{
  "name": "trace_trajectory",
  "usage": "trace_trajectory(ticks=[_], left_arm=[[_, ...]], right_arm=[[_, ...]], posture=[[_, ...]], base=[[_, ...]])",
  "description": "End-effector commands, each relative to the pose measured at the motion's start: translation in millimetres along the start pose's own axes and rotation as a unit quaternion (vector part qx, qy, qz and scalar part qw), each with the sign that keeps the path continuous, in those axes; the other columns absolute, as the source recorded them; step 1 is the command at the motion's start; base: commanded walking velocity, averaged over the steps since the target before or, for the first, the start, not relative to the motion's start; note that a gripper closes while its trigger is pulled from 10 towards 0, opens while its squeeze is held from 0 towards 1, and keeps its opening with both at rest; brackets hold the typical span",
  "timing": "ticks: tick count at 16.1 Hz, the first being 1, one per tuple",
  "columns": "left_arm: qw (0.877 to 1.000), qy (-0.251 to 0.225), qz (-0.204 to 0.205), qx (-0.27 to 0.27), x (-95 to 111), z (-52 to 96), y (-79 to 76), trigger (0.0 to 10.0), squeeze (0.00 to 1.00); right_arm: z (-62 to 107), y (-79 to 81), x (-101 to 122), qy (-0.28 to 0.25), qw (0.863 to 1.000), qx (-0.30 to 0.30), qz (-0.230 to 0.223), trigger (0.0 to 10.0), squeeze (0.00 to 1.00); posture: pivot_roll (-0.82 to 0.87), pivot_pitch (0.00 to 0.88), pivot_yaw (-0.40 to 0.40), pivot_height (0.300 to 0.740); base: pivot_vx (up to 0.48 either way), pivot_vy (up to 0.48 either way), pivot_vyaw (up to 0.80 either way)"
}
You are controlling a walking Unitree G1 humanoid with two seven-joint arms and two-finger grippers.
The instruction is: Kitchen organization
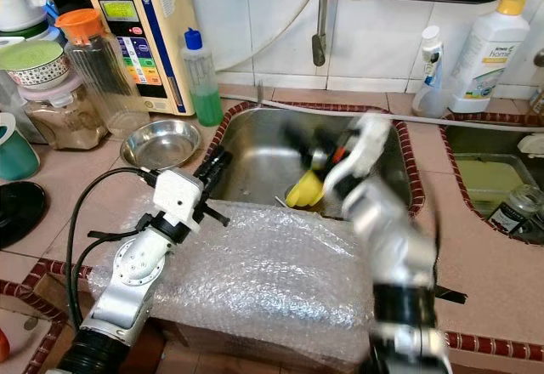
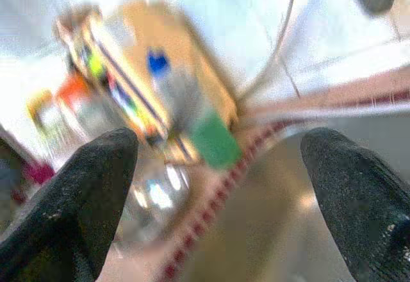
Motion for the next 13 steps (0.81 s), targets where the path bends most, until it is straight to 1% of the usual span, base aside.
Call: trace_trajectory(ticks=[1, 2, 4, 5, 6, 7, 10, 11, 12, 13], left_arm=[[1.000, -0.009, -0.015, -0.019, 2.6, -2.7, -1.7, 0.0, 0.00], [1.000, -0.009, -0.014, -0.027, 1.9, -3.2, -4.3, 0.0, 0.00], [0.999, -0.014, -0.019, -0.042, 1.7, -3.5, -9.7, 0.0, 0.00], [0.997, -0.029, -0.029, -0.063, 5.9, -4.8, -17.7, 0.0, 0.00], [0.996, -0.038, -0.035, -0.073, 8.7, -5.9, -21.3, 0.0, 0.00], [0.994, -0.048, -0.040, -0.090, 12.0, -7.2, -28.2, 0.0, 0.00], [0.993, -0.054, -0.037, -0.097, 13.8, -8.4, -32.9, 0.0, 0.00], [0.993, -0.055, -0.037, -0.099, 14.3, -8.2, -33.6, 0.0, 0.00], [0.993, -0.057, -0.037, -0.099, 14.7, -8.3, -34.4, 0.0, 0.00], [0.992, -0.058, -0.037, -0.101, 15.0, -8.2, -35.3, 0.0, 0.00]], right_arm=[[-0.6, 0.7, 4.3, -0.008, 0.999, -0.002, -0.042, 10.0, 0.00], [-1.8, 2.0, 6.7, -0.010, 0.997, -0.002, -0.073, 10.0, 0.00], [-3.0, 5.3, 4.9, 0.003, 0.995, -0.001, -0.104, 10.0, 0.00], [-4.3, 9.2, -3.3, 0.030, 0.993, 0.001, -0.111, 10.0, 0.00], [-5.1, 9.0, -8.2, 0.041, 0.992, -0.002, -0.118, 10.0, 0.00], [-7.0, 10.4, -16.1, 0.056, 0.991, -0.003, -0.123, 10.0, 0.00], [-9.3, 6.9, -26.4, 0.078, 0.987, -0.024, -0.139, 10.0, 0.00], [-10.4, 5.2, -29.3, 0.081, 0.987, -0.033, -0.138, 2.7, 0.00], [-10.9, 2.7, -31.3, 0.085, 0.986, -0.044, -0.138, 0.0, 0.00], [-11.1, -1.7, -33.3, 0.086, 0.985, -0.062, -0.136, 0.0, 0.00]], posture=[[-0.04, 0.000, 0.083, 0.740], [-0.04, 0.000, 0.083, 0.740], [-0.05, 0.000, 0.080, 0.740], [-0.05, 0.000, 0.077, 0.740], [-0.05, 0.000, 0.076, 0.740], [-0.05, 0.000, 0.076, 0.740], [-0.04, 0.000, 0.071, 0.740], [-0.04, 0.000, 0.073, 0.740], [-0.04, 0.000, 0.073, 0.740], [-0.04, 0.000, 0.075, 0.740]], base=[[0.000, 0.000, 0.00], [0.000, 0.000, 0.00], [0.000, 0.000, 0.00], [0.000, 0.000, 0.00], [0.000, 0.000, 0.00], [0.000, 0.000, 0.00], [0.000, 0.000, 0.00], [0.000, 0.000, 0.00], [0.000, 0.000, 0.00], [0.000, 0.000, 0.00]])
Point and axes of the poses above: a point about 5 cm out from each wrist's last joint towards the gripper, its own z axis pointing back from the gripper into the wrist, its own x axis along the axis of the wrist's last joint, y = z × x, the point moved 3 cm from there along -z, pointing out of the wrist towards the gripper, and after that the axes turned 4 degrees about -z, right-handed, at the moved point
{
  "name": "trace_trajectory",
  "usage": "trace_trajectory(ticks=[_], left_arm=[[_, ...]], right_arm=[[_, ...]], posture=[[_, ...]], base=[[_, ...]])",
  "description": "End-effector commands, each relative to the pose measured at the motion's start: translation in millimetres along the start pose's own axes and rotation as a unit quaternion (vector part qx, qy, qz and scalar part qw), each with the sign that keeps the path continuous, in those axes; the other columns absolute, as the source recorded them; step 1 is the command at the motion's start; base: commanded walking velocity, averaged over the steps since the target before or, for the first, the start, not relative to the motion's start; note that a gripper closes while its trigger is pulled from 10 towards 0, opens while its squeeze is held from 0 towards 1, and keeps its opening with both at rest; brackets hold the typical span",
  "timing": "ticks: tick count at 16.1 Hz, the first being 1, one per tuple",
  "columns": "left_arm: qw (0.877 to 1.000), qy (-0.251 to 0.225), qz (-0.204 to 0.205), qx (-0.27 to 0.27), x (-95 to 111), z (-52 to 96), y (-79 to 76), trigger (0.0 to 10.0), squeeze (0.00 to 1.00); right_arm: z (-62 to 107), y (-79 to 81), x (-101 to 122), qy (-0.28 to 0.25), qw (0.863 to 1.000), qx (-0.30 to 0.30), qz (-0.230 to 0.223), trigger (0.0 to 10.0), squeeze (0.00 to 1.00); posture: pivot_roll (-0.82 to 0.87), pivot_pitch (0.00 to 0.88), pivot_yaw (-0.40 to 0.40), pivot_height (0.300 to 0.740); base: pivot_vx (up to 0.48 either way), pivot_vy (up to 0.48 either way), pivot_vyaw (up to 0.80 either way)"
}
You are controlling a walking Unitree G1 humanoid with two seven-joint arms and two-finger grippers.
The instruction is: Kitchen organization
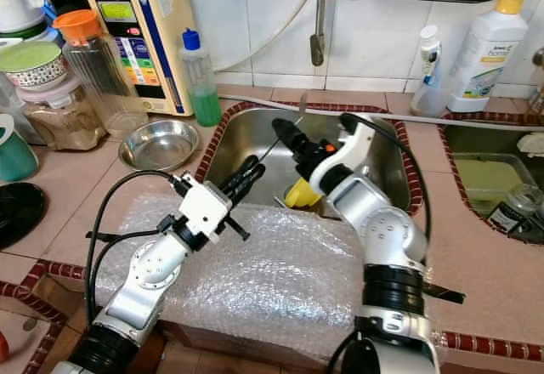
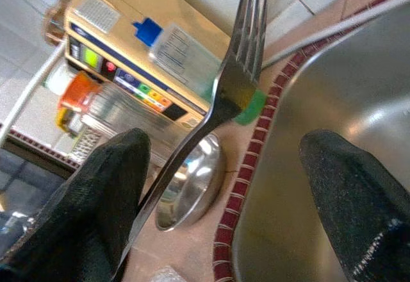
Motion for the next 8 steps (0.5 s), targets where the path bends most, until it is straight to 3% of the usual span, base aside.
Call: trace_trajectory(ticks=[1, 4, 8], left_arm=[[1.000, -0.017, -0.011, -0.016, 6.1, -2.6, -3.1, 0.0, 0.00], [1.000, -0.015, -0.011, -0.022, 3.9, -2.2, -5.1, 0.0, 0.00], [1.000, -0.011, -0.012, -0.025, 1.6, -2.0, -7.2, 0.0, 0.00]], right_arm=[[-3.1, -5.7, -0.4, 0.003, 1.000, -0.027, 0.004, 0.0, 0.00], [-4.3, -15.4, -4.9, 0.018, 0.998, -0.061, 0.024, 0.0, 0.00], [-7.1, -4.8, -0.5, 0.019, 0.999, -0.048, 0.004, 0.0, 0.00]], posture=[[-0.04, 0.000, 0.078, 0.740], [-0.05, 0.000, 0.081, 0.740], [-0.05, 0.000, 0.077, 0.740]], base=[[0.000, 0.000, 0.00], [0.000, 0.000, 0.00], [0.000, 0.000, 0.00]])
Point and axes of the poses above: a point about 5 cm out from each wrist's last joint towards the gripper, its own z axis pointing back from the gripper into the wrist, its own x axis along the axis of the wrist's last joint, y = z × x, the point moved 3 cm from there along -z, pointing out of the wrist towards the gripper, and after that the axes turned 4 degrees about -z, right-handed, at the moved point
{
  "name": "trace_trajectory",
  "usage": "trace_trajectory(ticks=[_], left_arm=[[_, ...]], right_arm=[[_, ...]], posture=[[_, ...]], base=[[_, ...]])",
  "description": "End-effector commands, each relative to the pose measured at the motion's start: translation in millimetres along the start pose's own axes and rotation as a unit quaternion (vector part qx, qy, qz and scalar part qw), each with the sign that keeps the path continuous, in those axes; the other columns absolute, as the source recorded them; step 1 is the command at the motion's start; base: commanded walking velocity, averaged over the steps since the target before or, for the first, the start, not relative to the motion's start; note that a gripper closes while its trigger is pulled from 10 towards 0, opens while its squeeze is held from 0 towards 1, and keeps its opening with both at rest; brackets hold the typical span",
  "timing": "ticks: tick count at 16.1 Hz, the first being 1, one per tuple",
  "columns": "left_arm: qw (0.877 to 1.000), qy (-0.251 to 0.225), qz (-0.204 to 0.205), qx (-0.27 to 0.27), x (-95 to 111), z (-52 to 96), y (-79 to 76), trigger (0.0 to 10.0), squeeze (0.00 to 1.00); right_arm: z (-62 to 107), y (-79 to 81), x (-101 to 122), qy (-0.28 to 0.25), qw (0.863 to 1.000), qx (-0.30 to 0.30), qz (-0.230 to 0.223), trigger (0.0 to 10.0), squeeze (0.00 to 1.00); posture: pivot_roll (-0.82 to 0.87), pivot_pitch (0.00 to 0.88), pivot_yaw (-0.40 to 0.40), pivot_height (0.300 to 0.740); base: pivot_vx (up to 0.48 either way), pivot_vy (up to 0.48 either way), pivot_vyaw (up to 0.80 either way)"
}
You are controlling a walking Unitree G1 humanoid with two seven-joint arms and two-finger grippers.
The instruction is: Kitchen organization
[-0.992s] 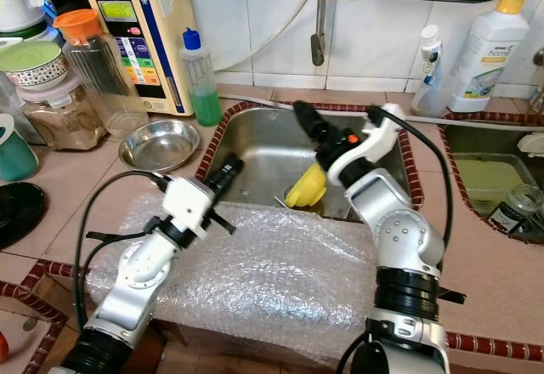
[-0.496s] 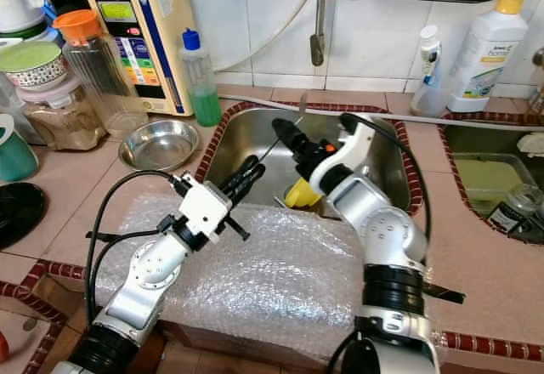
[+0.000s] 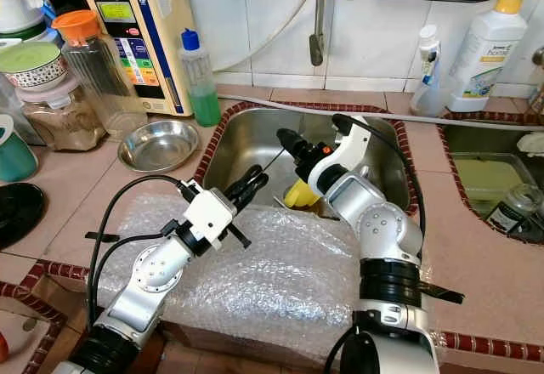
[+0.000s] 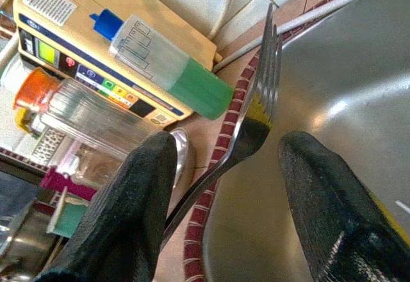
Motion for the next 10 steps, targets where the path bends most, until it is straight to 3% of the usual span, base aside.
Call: trace_trajectory(ticks=[1, 10], left_arm=[[1.000, -0.025, -0.013, -0.004, 9.0, -3.8, 0.4, 0.0, 0.00], [1.000, -0.022, -0.015, -0.009, 6.1, -2.6, -0.9, 0.0, 0.00]], right_arm=[[-2.2, 4.2, 0.0, 0.008, 1.000, 0.000, -0.005, 0.0, 0.00], [1.9, 16.3, -9.0, 0.046, 0.998, 0.020, -0.033, 0.0, 0.00]], posture=[[-0.05, 0.000, 0.077, 0.740], [-0.05, 0.000, 0.080, 0.740]], base=[[0.000, 0.000, 0.00], [0.000, 0.000, 0.00]])
Point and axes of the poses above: a point about 5 cm out from each wrist's last joint towards the gripper, its own z axis pointing back from the gripper into the wrist, its own x axis along the axis of the wrist's last joint, y = z × x, the point moved 3 cm from there along -z, pointing out of the wrist towards the gripper, and after that the axes turned 4 degrees about -z, right-handed, at the moved point
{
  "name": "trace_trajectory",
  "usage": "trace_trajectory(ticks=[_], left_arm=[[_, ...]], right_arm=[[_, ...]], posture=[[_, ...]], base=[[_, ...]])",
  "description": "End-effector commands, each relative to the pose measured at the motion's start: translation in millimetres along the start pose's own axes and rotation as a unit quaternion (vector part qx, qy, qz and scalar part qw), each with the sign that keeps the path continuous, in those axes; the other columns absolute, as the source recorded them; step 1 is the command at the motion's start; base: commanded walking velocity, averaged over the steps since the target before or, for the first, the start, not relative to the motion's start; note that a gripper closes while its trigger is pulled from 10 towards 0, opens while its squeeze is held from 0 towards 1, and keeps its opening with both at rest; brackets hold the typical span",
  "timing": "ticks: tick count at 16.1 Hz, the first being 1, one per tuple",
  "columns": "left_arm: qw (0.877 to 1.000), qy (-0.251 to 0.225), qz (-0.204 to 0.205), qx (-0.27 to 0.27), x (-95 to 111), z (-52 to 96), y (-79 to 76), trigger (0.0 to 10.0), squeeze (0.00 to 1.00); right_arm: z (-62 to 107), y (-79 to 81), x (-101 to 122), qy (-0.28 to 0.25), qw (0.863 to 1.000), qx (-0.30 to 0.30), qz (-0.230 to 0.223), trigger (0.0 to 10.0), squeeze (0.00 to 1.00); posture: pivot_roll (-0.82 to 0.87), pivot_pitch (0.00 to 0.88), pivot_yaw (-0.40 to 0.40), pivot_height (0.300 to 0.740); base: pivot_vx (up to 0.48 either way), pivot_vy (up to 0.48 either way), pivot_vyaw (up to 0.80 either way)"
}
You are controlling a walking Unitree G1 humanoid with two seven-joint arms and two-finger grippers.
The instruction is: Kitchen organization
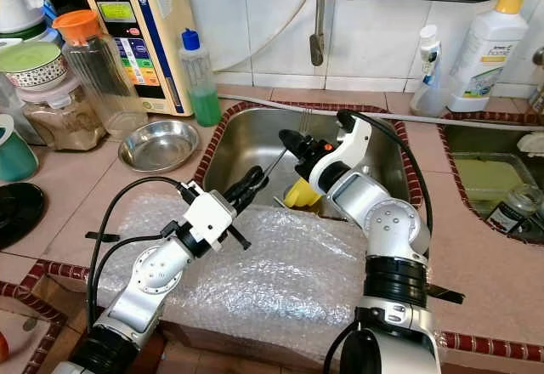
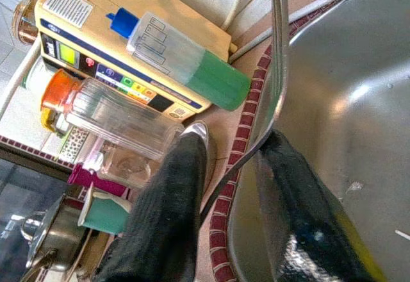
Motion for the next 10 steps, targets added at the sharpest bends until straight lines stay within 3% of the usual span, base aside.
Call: trace_trajectory(ticks=[1, 8, 9, 10], left_arm=[[1.000, -0.020, -0.013, -0.007, 7.5, -4.1, 0.1, 0.0, 0.00], [1.000, -0.011, -0.011, -0.015, 3.1, -2.9, -3.2, 0.0, 0.00], [1.000, -0.006, -0.005, -0.017, 1.0, -2.2, -4.3, 2.0, 0.05], [1.000, -0.004, -0.002, -0.017, 0.0, -2.0, -4.4, 7.4, 1.00]], right_arm=[[-2.5, 7.9, -10.2, 0.026, 1.000, 0.006, 0.001, 0.0, 0.00], [-0.9, 0.3, -4.8, 0.006, 1.000, -0.017, 0.006, 0.0, 0.00], [-0.7, -4.3, 0.4, -0.010, 0.999, -0.030, 0.007, 0.0, 0.00], [-0.6, -5.7, 1.9, -0.015, 0.999, -0.035, 0.009, 0.0, 0.00]], posture=[[-0.05, 0.000, 0.080, 0.740], [-0.05, 0.000, 0.080, 0.740], [-0.05, 0.000, 0.081, 0.740], [-0.05, 0.000, 0.081, 0.740]], base=[[0.000, 0.000, 0.00], [0.000, 0.000, 0.00], [0.000, 0.000, 0.00], [0.000, 0.000, 0.00]])
Point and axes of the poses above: a point about 5 cm out from each wrist's last joint towards the gripper, its own z axis pointing back from the gripper into the wrist, its own x axis along the axis of the wrist's last joint, y = z × x, the point moved 3 cm from there along -z, pointing out of the wrist towards the gripper, and after that the axes turned 4 degrees about -z, right-handed, at the moved point
